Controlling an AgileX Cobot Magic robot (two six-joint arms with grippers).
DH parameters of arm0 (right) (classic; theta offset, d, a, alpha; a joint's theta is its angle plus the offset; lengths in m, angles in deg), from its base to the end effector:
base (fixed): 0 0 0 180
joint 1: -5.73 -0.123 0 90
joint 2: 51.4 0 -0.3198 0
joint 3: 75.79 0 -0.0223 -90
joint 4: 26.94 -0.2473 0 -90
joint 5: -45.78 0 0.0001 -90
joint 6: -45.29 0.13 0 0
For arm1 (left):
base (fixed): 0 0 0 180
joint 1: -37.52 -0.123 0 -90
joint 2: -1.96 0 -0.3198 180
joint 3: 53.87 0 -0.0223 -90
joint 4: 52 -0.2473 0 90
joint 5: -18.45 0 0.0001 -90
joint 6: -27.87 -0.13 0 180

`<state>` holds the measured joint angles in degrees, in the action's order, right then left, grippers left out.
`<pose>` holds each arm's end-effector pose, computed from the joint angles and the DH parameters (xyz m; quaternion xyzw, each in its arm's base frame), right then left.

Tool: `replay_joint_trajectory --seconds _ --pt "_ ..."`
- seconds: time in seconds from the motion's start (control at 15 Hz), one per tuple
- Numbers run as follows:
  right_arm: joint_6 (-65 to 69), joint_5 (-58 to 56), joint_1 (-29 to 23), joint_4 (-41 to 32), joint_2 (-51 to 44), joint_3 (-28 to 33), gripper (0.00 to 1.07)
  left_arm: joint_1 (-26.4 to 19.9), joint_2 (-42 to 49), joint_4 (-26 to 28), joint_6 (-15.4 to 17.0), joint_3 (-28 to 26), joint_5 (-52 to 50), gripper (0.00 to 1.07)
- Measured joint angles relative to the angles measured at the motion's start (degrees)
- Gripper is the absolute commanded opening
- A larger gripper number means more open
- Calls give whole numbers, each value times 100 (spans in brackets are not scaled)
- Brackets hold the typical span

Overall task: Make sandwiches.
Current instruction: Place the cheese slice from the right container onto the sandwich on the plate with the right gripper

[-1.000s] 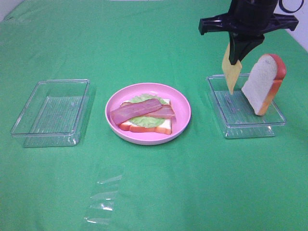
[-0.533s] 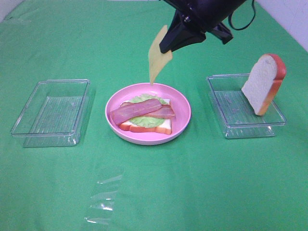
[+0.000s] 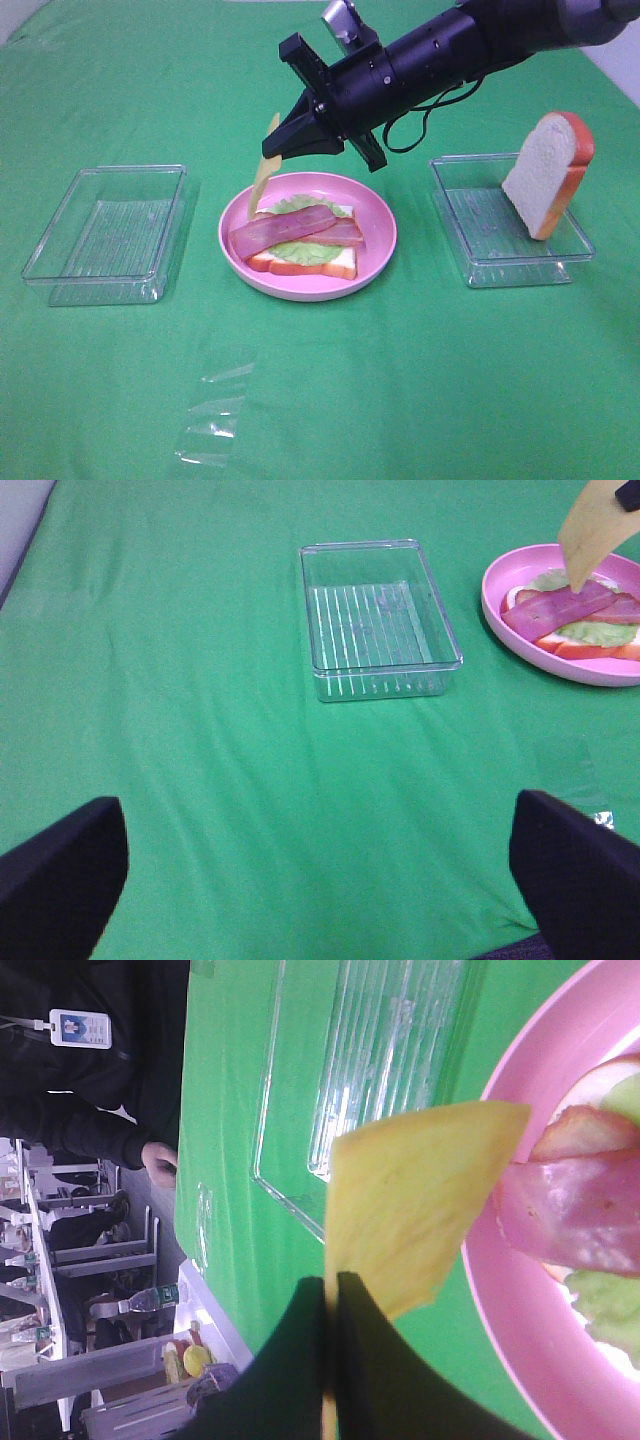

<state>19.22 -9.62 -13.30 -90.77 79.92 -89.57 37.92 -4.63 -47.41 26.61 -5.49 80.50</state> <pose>0.4265 0.2487 0.1926 -0.0729 0.8871 0.4488 0.0800 -0.0125 -0.0091 0.2611 0.0148 0.8519 -0.0361 0.5222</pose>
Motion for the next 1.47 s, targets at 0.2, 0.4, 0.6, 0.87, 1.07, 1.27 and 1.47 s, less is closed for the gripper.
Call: replay_joint_trajectory --seconds 0.2,0.4,0.6,0.87,1.07,1.27,1.47 --pt "-17 40 0 -103 418 -229 0 0 0 0 0 0 0 95" --pt "-17 138 0 17 647 -269 0 0 0 0 0 0 0 95" --pt "281 166 0 831 716 -281 0 0 0 0 0 0 0 95" --pt "779 172 0 1765 716 -413 0 0 0 0 0 0 0 95" --pt "882 178 0 1919 705 -607 0 0 0 6 0 0 0 95" --pt "1077 172 0 2280 705 -613 0 0 0 6 0 0 0 95" --pt "1232 172 0 2429 705 -613 33 0 0 6 0 0 0 95"
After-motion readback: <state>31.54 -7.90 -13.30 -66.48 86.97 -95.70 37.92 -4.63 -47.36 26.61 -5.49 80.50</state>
